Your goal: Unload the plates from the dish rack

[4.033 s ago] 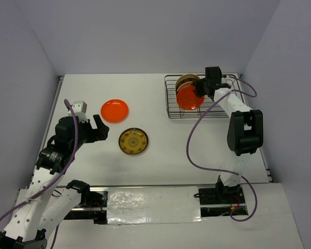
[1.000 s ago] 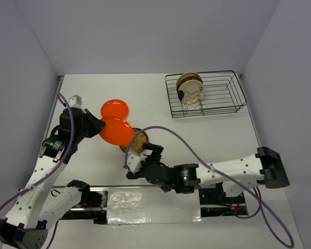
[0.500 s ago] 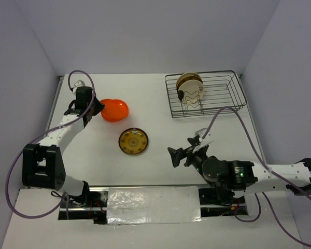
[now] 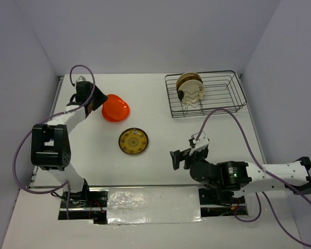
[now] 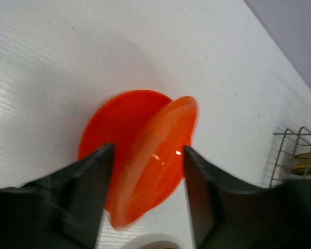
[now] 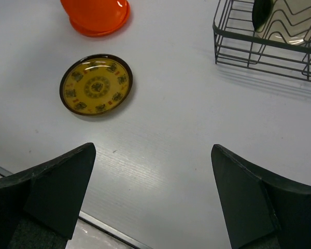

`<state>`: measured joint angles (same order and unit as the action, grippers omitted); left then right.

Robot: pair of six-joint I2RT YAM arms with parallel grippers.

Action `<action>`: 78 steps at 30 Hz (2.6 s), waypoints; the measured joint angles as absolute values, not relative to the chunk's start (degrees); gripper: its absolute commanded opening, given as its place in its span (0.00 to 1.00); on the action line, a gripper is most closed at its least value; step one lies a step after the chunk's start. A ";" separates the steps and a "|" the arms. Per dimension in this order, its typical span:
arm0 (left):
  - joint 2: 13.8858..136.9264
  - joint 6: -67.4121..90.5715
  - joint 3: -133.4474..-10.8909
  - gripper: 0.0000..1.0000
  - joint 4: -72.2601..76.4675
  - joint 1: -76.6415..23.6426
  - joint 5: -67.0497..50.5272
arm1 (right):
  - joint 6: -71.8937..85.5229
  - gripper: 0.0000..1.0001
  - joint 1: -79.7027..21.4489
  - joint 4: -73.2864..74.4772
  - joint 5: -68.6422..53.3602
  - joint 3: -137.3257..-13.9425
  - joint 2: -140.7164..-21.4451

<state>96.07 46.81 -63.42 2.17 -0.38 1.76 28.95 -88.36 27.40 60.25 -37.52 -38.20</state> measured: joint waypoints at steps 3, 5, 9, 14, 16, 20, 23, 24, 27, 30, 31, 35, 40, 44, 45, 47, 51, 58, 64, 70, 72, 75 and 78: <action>96.77 46.94 -63.90 0.88 1.17 -0.38 0.78 | 33.21 1.00 -87.90 31.42 61.43 -39.68 -40.75; 96.62 47.33 -63.90 0.96 0.60 -0.38 0.75 | 35.88 1.00 -85.60 33.95 61.17 -41.65 -41.87; 94.98 48.62 -64.49 0.99 -5.02 -0.40 2.33 | 35.83 1.00 -69.93 32.73 50.89 -44.62 -44.16; 86.63 49.36 -67.02 0.99 -17.02 -0.40 4.71 | 33.50 1.00 -45.25 26.28 31.51 -45.98 -51.48; 80.88 47.77 -68.07 1.00 -21.23 -0.43 4.82 | 34.30 1.00 -38.50 24.51 25.74 -48.03 -56.36; 69.28 39.83 -72.12 1.00 -28.29 -2.04 4.73 | 39.64 0.99 -24.77 22.26 14.24 -56.75 -67.90; 62.41 32.86 -72.79 1.00 -32.32 -4.60 4.58 | 47.64 0.96 -17.19 21.45 9.41 -67.75 -79.92; 60.27 31.05 -71.68 1.00 -32.67 -5.45 4.58 | 50.26 0.93 -15.18 20.38 8.34 -70.26 -83.40; 53.91 27.57 -63.70 0.99 -32.01 -6.55 5.08 | 57.04 0.85 -11.22 15.51 5.08 -73.23 -91.92; 50.81 26.44 -55.24 1.00 -33.65 -6.61 4.84 | 62.08 0.83 -9.58 13.91 4.23 -75.29 -99.24; 50.83 25.91 -54.26 0.99 -34.44 -6.61 4.69 | 63.09 0.81 -9.39 13.58 4.23 -76.36 -101.45; 54.43 24.47 -53.19 0.99 -34.74 -6.87 4.27 | 65.28 0.78 -9.13 11.05 4.08 -80.29 -106.80; 55.51 23.68 -53.19 1.00 -34.68 -8.97 2.61 | 66.87 0.76 -9.10 5.93 3.66 -82.19 -108.14; 55.31 22.81 -53.19 1.00 -34.65 -10.87 2.39 | 67.64 0.69 -9.06 5.15 4.08 -83.57 -109.86; 55.31 22.63 -53.19 1.00 -34.65 -11.20 2.26 | 67.94 0.69 -9.06 5.56 4.32 -84.73 -110.85; 55.31 22.57 -53.19 0.99 -34.68 -11.46 2.15 | 68.44 0.69 -8.97 6.33 4.80 -86.56 -112.46; 55.31 22.52 -53.19 0.99 -34.65 -11.51 2.00 | 69.78 0.65 -8.71 8.32 6.63 -87.15 -113.16; 55.31 22.46 -53.19 1.00 -34.63 -11.51 1.50 | 71.05 0.60 -8.08 10.46 9.74 -87.42 -113.16; 55.31 22.44 -53.19 0.99 -34.63 -11.53 1.17 | 72.38 0.48 -7.84 10.37 10.50 -87.42 -113.10; 55.31 22.44 -53.19 1.00 -34.57 -11.57 1.17 | 73.87 0.35 -7.68 9.50 10.39 -87.24 -112.71; 55.31 22.44 -53.19 1.00 -34.52 -11.57 1.17 | 74.24 0.30 -7.62 9.28 10.31 -86.89 -112.38; 55.33 22.44 -53.19 0.99 -34.50 -11.60 1.17 | 74.78 0.20 -7.57 8.75 10.28 -86.43 -111.79; 55.35 22.44 -53.19 0.99 -34.48 -11.68 1.17 | 75.81 0.17 -7.57 8.60 9.85 -85.54 -110.85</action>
<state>55.35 22.44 -53.19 -34.48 -11.68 1.17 75.81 -7.57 8.60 9.85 -85.54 -110.85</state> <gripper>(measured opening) 0.995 0.192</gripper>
